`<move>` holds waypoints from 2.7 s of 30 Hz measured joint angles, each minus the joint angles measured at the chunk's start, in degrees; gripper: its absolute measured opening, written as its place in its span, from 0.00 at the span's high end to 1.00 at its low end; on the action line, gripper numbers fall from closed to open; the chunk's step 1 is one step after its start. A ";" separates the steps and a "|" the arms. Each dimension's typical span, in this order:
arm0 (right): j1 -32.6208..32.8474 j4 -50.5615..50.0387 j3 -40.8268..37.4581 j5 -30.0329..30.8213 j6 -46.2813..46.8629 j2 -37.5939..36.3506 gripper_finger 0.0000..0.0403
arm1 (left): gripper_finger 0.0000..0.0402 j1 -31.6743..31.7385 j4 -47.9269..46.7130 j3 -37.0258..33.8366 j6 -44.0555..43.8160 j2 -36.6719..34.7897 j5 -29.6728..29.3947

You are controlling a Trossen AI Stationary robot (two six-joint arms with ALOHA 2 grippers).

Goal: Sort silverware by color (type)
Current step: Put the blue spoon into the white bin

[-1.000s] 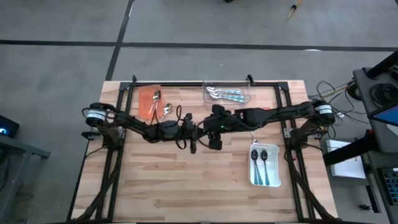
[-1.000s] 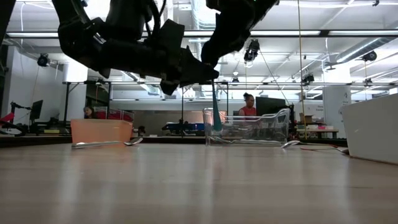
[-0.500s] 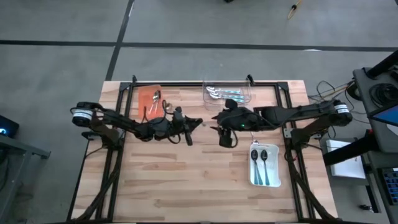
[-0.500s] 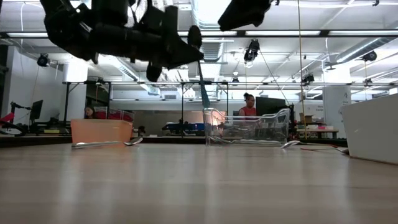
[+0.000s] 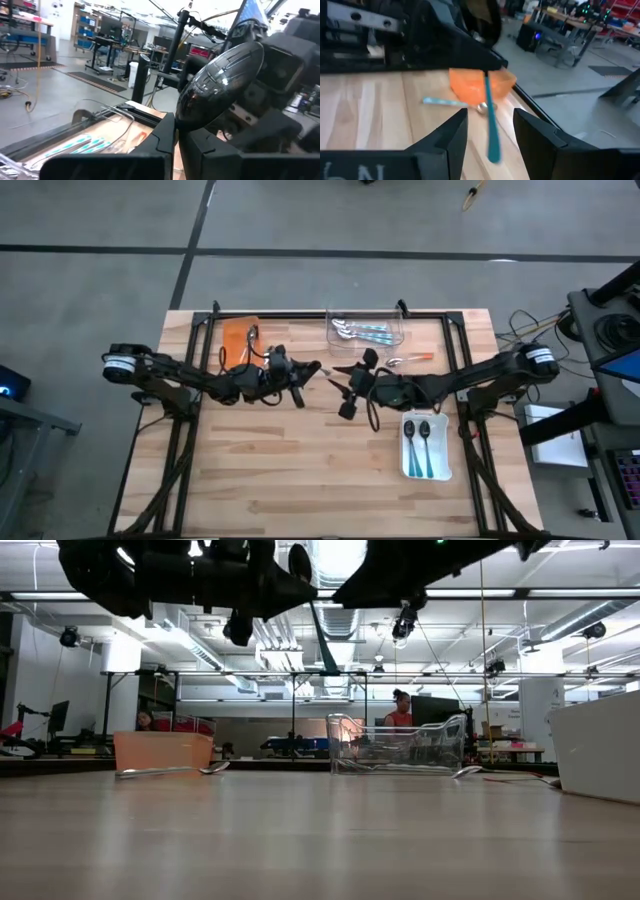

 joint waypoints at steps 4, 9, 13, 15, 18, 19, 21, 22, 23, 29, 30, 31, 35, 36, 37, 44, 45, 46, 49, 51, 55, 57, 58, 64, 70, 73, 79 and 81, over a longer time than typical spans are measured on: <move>0.00 4.15 0.54 3.14 -0.43 3.59 0.63 | 1.00 0.02 0.07 0.00 -0.01 0.00 -0.68; -0.04 4.09 3.36 8.99 -0.28 7.58 0.63 | 1.00 0.02 0.56 0.00 -0.01 0.00 -0.71; 0.00 4.07 6.30 9.05 -1.27 10.49 0.63 | 1.00 0.02 0.58 0.00 -0.01 0.00 -0.71; 0.00 4.11 8.02 9.17 -1.87 11.91 0.63 | 1.00 0.02 0.56 0.00 -0.01 0.00 -0.97; 0.01 4.14 10.23 12.81 -3.34 13.54 0.64 | 1.00 0.02 0.52 0.00 -0.01 0.00 -1.06; 0.16 4.14 10.76 13.91 -4.00 13.90 0.64 | 1.00 0.02 0.44 0.00 -0.01 0.00 -1.06; 0.24 3.85 11.37 15.09 -4.65 14.14 0.66 | 1.00 0.02 0.41 0.00 -0.02 0.00 -1.08; 0.30 3.97 11.71 15.05 -4.69 14.19 0.67 | 1.00 0.02 0.39 0.00 -0.01 0.00 -1.09; 0.37 4.09 11.97 15.06 -4.66 14.21 0.69 | 1.00 0.02 0.35 0.00 -0.01 0.00 -1.10; 0.37 4.07 12.27 14.99 -4.54 14.14 0.81 | 1.00 0.02 0.37 0.00 -0.01 0.00 -1.13; 0.37 4.10 12.16 14.99 -4.32 14.13 0.83 | 1.00 0.02 0.39 0.00 -0.01 0.00 -1.13; 0.37 4.05 12.03 14.99 -3.93 14.12 0.86 | 1.00 0.02 0.36 0.00 -0.01 0.00 -1.13; 0.37 3.63 11.91 14.71 -3.03 14.12 0.96 | 1.00 0.02 0.42 0.02 -0.03 0.00 -1.10; 0.41 3.63 11.91 14.75 -3.00 14.12 0.96 | 1.00 0.02 0.41 0.02 -0.03 0.00 -1.10; 0.39 3.61 11.91 14.71 -2.86 14.12 0.97 | 1.00 0.02 0.41 0.02 -0.03 0.00 -1.10; 0.39 3.34 11.91 14.71 -2.63 14.06 0.97 | 1.00 0.02 0.38 0.02 -0.03 0.00 -1.06; 0.39 3.24 11.91 14.68 -2.56 14.04 0.97 | 1.00 0.02 0.28 0.02 -0.03 0.00 -1.02; 0.37 3.02 11.91 14.67 -2.43 13.95 0.97 | 1.00 0.02 0.12 0.02 -0.03 0.00 -0.82; 0.42 1.25 11.89 14.49 -1.58 13.38 0.98 | 0.98 0.09 -0.21 0.02 -0.01 0.00 1.22; 0.43 -1.77 12.31 14.51 0.09 12.72 0.98 | 0.94 0.07 -0.47 0.02 0.65 0.00 1.58; 0.26 -10.25 14.40 14.53 3.88 11.35 0.98 | 0.83 0.07 -1.09 0.02 3.52 -0.65 1.89; 0.24 -14.62 15.98 14.72 5.24 10.93 0.98 | 0.78 0.07 -1.66 0.02 5.35 -1.45 1.97; 0.22 -17.03 16.85 14.73 6.01 10.79 0.98 | 0.75 0.05 -2.40 0.02 6.42 -1.99 1.97; -0.18 -35.64 24.78 12.40 12.09 10.76 0.98 | 0.63 0.04 -10.13 0.02 13.17 -6.52 1.87; -2.55 -54.78 32.76 2.24 22.68 10.71 0.98 | 0.59 0.07 -19.50 0.00 18.85 -11.85 0.42; -4.35 -61.67 35.35 -4.30 28.23 10.71 0.98 | 0.59 0.04 -22.51 0.00 21.57 -14.22 -4.36; -8.38 -67.88 36.37 -23.18 37.19 10.69 0.98 | 0.60 0.04 -26.57 -0.02 22.28 -17.61 -7.29; -9.02 -69.66 36.37 -27.50 39.33 10.75 0.98 | 0.60 0.02 -27.42 -0.02 21.25 -17.78 -7.29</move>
